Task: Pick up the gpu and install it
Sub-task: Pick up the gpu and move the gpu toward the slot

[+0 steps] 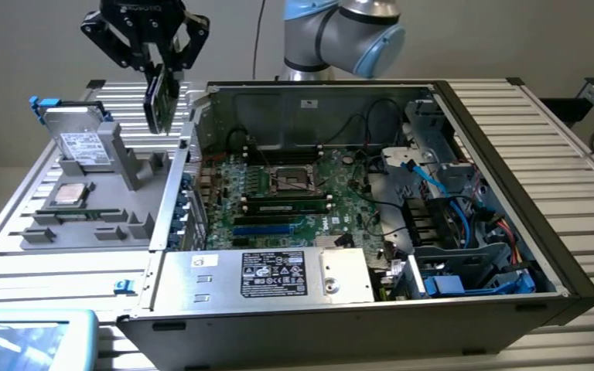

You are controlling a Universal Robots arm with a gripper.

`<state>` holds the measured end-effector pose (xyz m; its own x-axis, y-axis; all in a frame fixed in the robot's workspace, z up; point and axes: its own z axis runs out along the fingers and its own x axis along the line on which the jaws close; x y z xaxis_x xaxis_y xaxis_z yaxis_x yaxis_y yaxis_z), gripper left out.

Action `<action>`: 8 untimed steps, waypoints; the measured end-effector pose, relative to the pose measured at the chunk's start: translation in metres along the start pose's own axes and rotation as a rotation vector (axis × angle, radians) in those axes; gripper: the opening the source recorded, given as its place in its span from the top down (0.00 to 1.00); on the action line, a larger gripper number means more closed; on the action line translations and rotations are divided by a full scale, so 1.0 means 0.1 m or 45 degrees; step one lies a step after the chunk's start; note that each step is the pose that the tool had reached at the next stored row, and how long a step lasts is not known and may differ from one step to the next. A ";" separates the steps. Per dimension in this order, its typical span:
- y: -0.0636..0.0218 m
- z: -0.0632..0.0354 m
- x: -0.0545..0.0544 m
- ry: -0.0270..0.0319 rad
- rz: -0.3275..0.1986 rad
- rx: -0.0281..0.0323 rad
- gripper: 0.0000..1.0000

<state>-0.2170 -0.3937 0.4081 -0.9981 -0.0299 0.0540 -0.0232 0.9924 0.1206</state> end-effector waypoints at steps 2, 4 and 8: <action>-0.007 -0.037 -0.09 0.0015 0.000 -0.0001 0.71; -0.014 -0.072 -0.18 0.0026 0.000 -0.0002 0.71; -0.029 -0.124 -0.36 0.0045 0.000 -0.0003 0.71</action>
<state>-0.1805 -0.3969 0.4181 -0.9979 -0.0301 0.0575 -0.0230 0.9924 0.1209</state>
